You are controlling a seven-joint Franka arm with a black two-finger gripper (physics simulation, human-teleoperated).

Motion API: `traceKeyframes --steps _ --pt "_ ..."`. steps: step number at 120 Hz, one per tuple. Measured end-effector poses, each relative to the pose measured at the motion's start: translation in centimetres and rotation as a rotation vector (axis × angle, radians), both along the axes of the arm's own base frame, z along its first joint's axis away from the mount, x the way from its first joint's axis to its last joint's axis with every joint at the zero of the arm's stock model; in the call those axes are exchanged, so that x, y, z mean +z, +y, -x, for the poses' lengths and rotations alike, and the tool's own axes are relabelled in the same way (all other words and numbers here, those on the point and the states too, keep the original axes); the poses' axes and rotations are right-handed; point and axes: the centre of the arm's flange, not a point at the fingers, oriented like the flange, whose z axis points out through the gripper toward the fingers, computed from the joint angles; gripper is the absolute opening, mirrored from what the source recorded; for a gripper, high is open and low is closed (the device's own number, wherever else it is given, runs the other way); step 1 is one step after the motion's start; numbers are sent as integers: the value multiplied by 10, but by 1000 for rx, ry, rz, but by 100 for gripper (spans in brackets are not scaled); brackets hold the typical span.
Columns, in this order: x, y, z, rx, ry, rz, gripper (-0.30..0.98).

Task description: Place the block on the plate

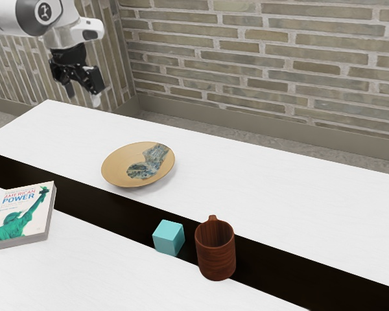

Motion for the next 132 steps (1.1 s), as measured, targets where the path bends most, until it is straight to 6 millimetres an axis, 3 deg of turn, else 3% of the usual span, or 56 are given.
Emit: traceKeyframes --steps 20,41,56,109,132 --pt "-7 -20 2 -12 41 3 69" --pt "-62 -61 2 -105 125 7 69" --pt "-87 -79 2 -200 133 6 69" --pt "-127 -93 12 -691 107 -2 69" --pt "-147 -108 12 -876 87 -11 69"
